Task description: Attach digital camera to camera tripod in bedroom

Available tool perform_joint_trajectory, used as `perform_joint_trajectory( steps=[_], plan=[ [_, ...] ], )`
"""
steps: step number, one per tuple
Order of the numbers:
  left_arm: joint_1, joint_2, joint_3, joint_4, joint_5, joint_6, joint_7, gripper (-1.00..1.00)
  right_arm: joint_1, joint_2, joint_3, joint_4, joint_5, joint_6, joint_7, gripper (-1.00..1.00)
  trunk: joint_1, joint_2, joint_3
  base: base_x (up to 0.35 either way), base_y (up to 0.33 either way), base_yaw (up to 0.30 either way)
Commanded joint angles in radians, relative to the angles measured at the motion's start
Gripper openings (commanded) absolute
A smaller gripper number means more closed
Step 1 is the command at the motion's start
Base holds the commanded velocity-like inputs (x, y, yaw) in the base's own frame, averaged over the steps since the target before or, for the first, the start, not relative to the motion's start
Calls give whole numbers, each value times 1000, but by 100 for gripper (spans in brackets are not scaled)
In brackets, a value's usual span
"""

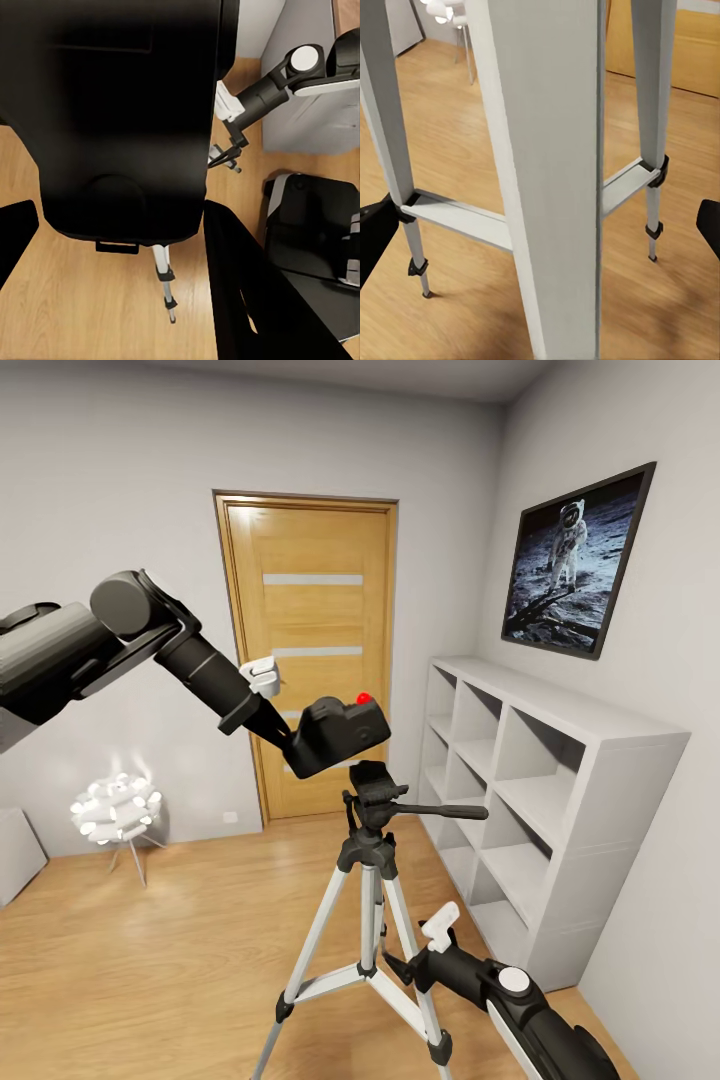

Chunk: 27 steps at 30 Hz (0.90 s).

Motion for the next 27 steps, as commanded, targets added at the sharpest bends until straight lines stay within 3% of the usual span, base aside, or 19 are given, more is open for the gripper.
perform_joint_trajectory(
  steps=[1, 15, 27],
  plan=[
    [-1, 0, -3, 0, 2, 8, -2, -100, 0, -1, 2, -1, -8, 8, 1, 100, 0, -1, -1, 0, 0, 0],
    [-2, -7, -3, 21, 4, 14, -3, -100, 0, 0, 4, -1, -8, 7, 1, 100, 0, -1, -1, 0, 0, 0],
    [-2, -77, -3, 82, 5, 14, -3, -100, 0, 3, 4, 0, -8, 4, -1, 100, 0, -1, -1, 0, 0, 0]
  ],
)
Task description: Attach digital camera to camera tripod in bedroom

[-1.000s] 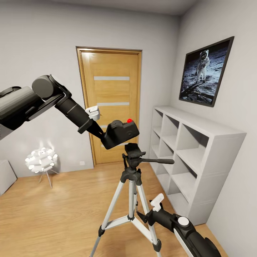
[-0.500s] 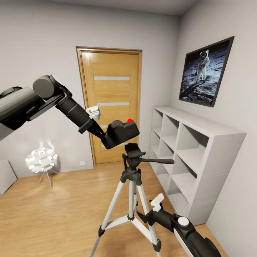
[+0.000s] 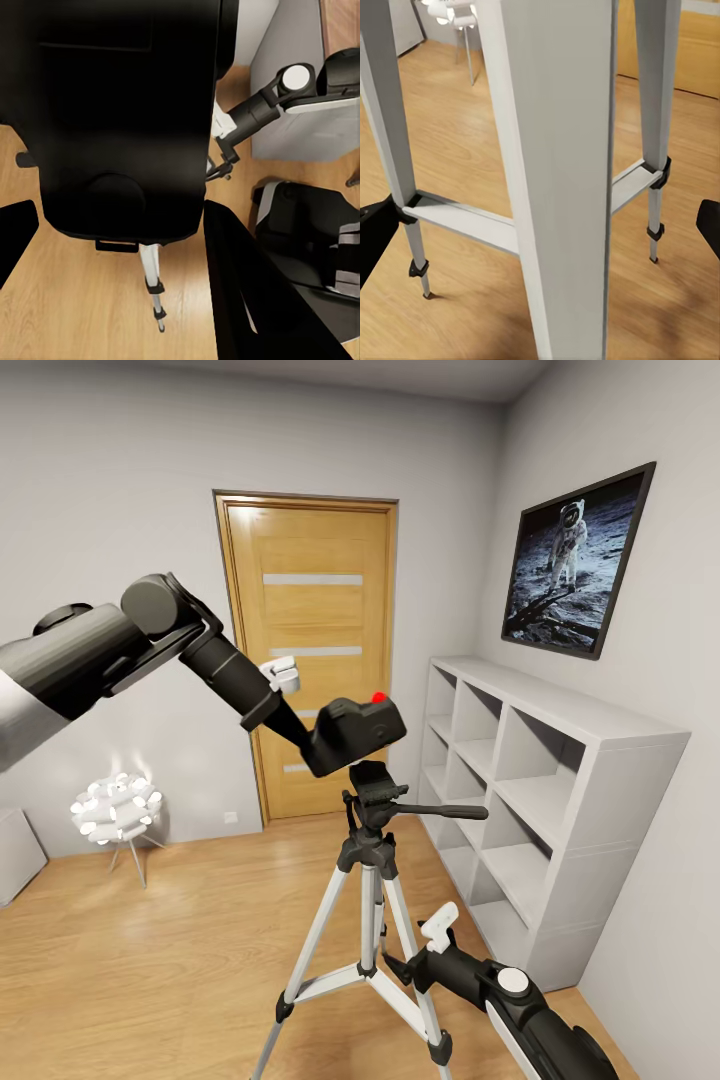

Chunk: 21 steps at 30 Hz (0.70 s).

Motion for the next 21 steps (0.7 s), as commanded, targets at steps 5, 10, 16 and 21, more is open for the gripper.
perform_joint_trajectory(
  steps=[5, 10, 16, 21],
  plan=[
    [-2, -12, -3, 10, 2, 10, -2, -100, 0, 0, 1, -1, -9, 2, 0, -100, 0, -1, -1, 0, 0, 0],
    [-2, -17, -2, 13, 2, 10, -2, -100, 0, 0, 1, -1, -9, -1, 0, -100, 0, -1, -1, 0, 0, 0],
    [-2, -18, -1, 16, 2, 10, -2, -100, 0, -1, 1, -1, -9, -1, 0, -100, 0, -1, -1, 0, 0, 0],
    [-3, -18, -1, 16, 2, 10, -2, -100, 0, -1, 1, -1, -10, -1, -1, -100, 0, -1, -1, 0, 0, 0]
  ],
)
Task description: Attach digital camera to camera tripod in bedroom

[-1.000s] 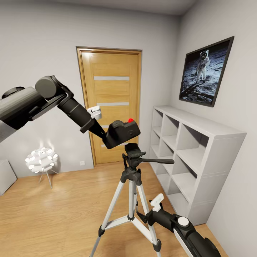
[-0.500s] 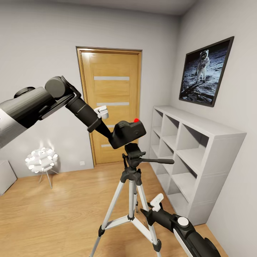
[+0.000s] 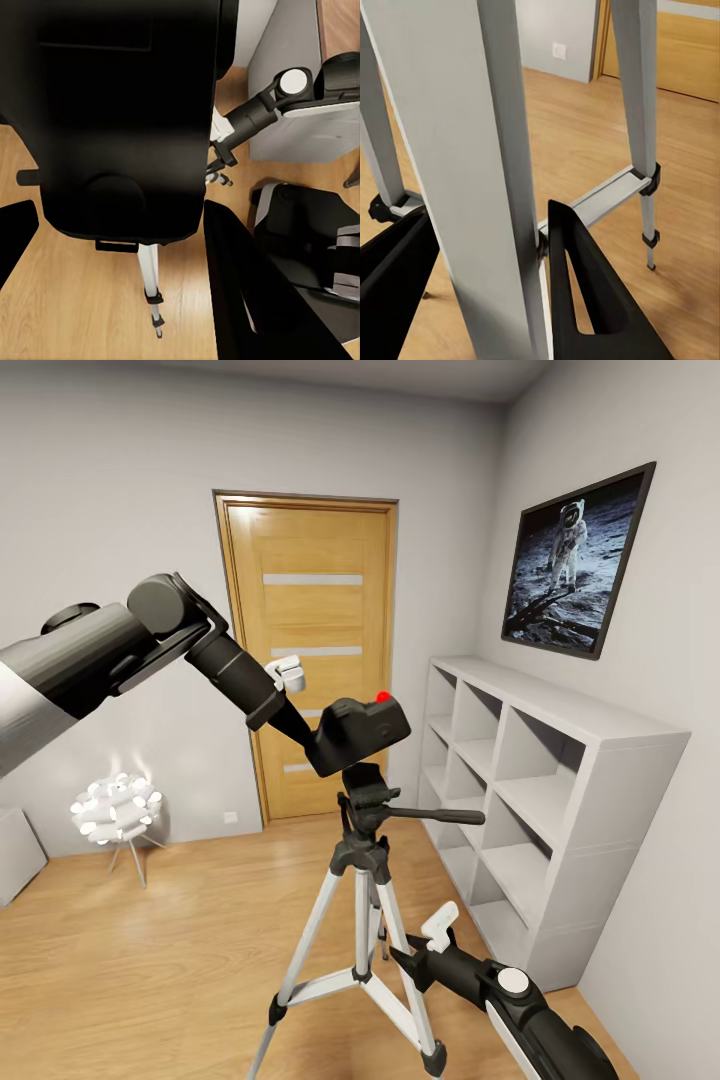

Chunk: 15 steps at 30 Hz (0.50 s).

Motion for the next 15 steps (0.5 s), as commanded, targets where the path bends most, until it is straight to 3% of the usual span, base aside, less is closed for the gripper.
perform_joint_trajectory(
  steps=[1, 11, 15],
  plan=[
    [-2, 1, -3, 0, 3, 10, -3, -100, -1, -1, 2, -1, -9, 8, -1, -100, 0, -1, 0, 0, 0, 0],
    [-13, 0, -8, -3, 15, 10, -22, -100, -1, 0, 2, -1, -9, 8, -26, -100, 0, -1, 0, 0, 0, 0],
    [-31, 1, -13, -2, 38, 10, -28, -100, -1, 1, 3, -1, -9, 8, -29, -100, 0, -1, 0, 0, 0, 0]
  ],
)
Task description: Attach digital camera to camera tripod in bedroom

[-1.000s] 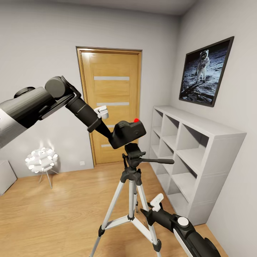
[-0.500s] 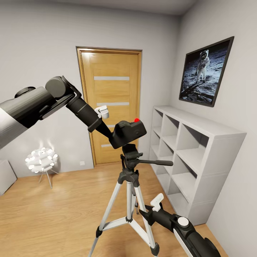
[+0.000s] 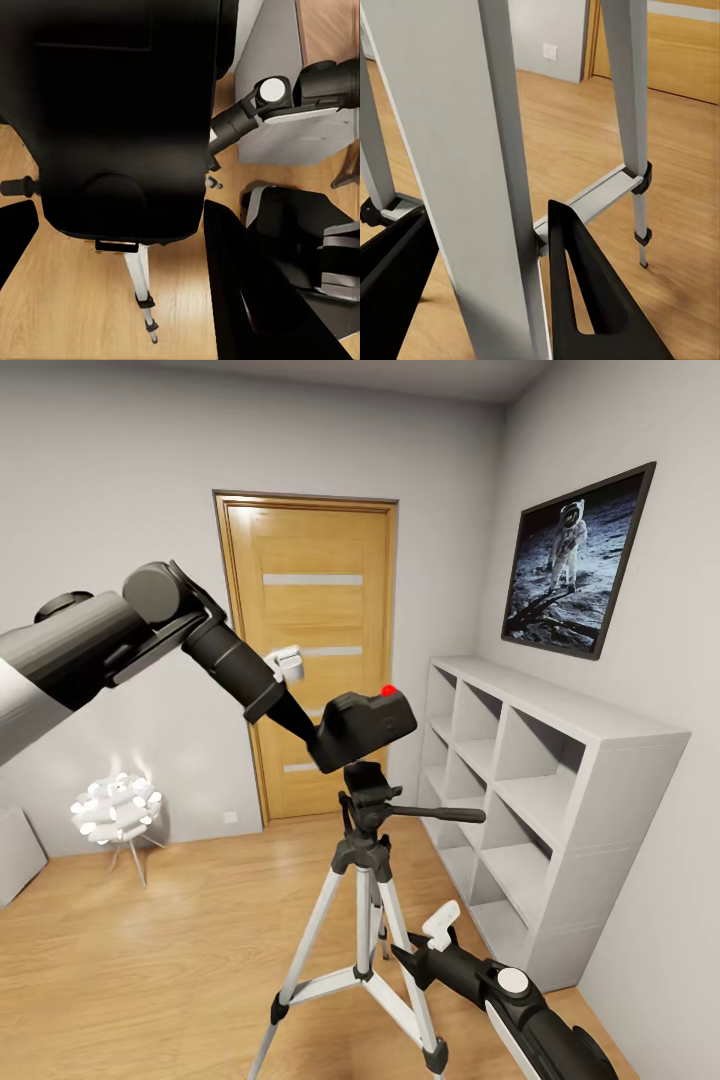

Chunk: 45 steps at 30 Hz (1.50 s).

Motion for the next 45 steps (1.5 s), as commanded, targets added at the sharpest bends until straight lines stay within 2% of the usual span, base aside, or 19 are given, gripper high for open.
perform_joint_trajectory(
  steps=[1, 5, 10, 24, 27, 32, 34, 41, 45],
  plan=[
    [-9, 1, -15, 1, 24, 10, -4, -100, 0, -1, 2, -1, -7, 8, -1, -100, 0, -1, -1, 0, 0, 0],
    [-21, 1, -61, 15, 61, 10, -5, -100, 0, -1, 2, -1, -6, 8, -1, -100, 0, -1, -1, 0, 0, 0],
    [-41, -1, -101, 29, 83, 10, -6, -100, 0, -1, 2, -1, -6, 8, -2, -100, 0, -1, -1, 0, 0, 0],
    [-63, -5, -122, 50, 95, 10, -6, -100, 0, -2, 2, -1, -6, 7, -2, -100, 0, -1, -1, 0, 0, 0],
    [-73, -14, -136, 58, 96, 10, -6, -100, 0, -2, 2, -1, -6, 8, -2, -100, 0, -1, -1, 0, 0, 0],
    [-92, -41, -192, 89, 97, 10, -6, -100, 0, -2, 2, -1, -6, 8, -2, -100, 0, -1, -1, 0, 0, 0],
    [-96, -47, -203, 95, 98, 10, -6, -100, 0, -2, 2, -1, -6, 7, -2, -100, 0, -1, -1, 0, 0, 0],
    [-122, -70, -247, 113, 141, 10, -6, -100, 0, -2, 3, -1, -6, 6, -2, -100, 0, -1, -1, 0, 0, 0],
    [-127, -73, -256, 115, 148, 10, -6, -100, 0, -2, 3, -1, -6, 7, -2, -100, 0, -1, -1, 0, 0, 0]
  ],
)
